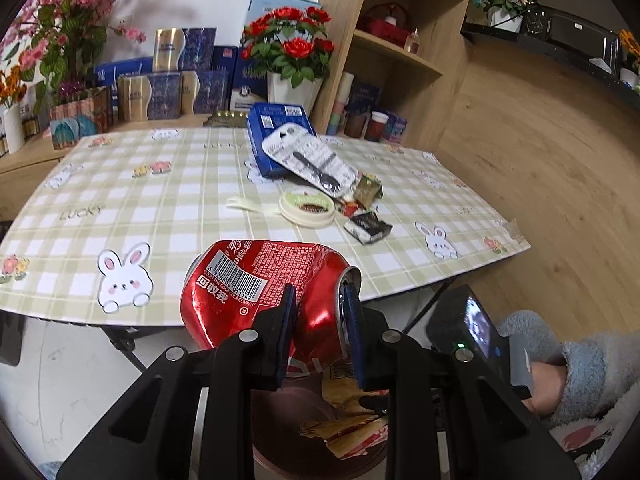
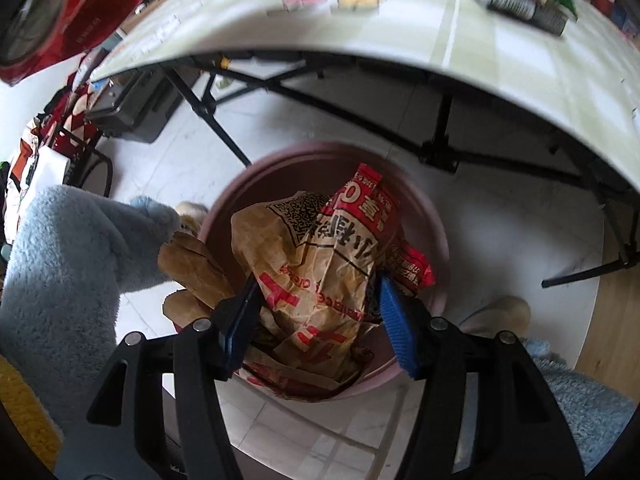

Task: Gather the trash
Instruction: 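Lower the paper bag into the pink bin and open the right gripper, then lower the red can into the pink bin and open the left gripper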

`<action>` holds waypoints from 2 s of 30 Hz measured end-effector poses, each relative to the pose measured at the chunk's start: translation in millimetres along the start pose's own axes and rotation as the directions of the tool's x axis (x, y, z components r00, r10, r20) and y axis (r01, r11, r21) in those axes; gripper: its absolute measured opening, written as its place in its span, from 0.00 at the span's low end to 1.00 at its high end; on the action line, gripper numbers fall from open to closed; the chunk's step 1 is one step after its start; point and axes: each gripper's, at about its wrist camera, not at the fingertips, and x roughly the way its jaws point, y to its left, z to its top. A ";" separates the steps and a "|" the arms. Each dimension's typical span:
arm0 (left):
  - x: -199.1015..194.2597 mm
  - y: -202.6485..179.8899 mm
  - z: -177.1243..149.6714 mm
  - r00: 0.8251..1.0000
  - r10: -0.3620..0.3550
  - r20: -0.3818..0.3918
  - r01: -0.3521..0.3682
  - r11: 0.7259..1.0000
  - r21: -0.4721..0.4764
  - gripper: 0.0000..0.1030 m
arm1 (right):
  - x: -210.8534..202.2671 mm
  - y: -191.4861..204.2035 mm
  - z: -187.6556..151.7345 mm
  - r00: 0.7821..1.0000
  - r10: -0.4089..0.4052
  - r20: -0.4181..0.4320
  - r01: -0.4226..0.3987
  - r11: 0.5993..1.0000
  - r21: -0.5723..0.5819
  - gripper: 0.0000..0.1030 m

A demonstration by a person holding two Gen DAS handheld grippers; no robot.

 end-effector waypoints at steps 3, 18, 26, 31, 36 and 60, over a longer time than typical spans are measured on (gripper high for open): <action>8.0 1.6 -5.9 1.000 0.000 -0.023 0.000 1.000 -0.002 0.23 | 8.6 -5.3 1.0 0.999 0.003 -0.039 -0.002 1.000 0.019 0.58; 24.6 6.1 -17.8 0.997 0.000 -0.072 -0.002 1.000 -0.028 0.23 | 28.2 -14.0 0.9 0.994 0.002 -0.108 0.003 0.999 0.041 0.72; 28.5 7.5 -21.7 0.996 0.001 -0.091 -0.004 0.999 -0.041 0.23 | -8.3 -15.6 4.4 0.997 -0.025 0.070 0.022 0.999 0.047 0.94; 31.7 7.2 -24.8 0.994 -0.004 -0.109 -0.001 0.999 -0.039 0.23 | -36.9 -19.8 5.0 0.979 -0.043 0.198 0.031 0.998 0.063 0.94; 37.6 5.1 -30.2 0.991 -0.014 -0.136 0.009 0.999 -0.035 0.23 | -62.2 -24.9 2.2 0.944 -0.088 0.317 0.065 0.995 0.081 0.95; 111.7 7.5 -84.1 0.903 -0.129 -0.409 0.079 0.987 -0.138 0.24 | -105.6 -31.9 -5.8 0.762 -0.111 0.638 0.080 0.994 0.077 0.95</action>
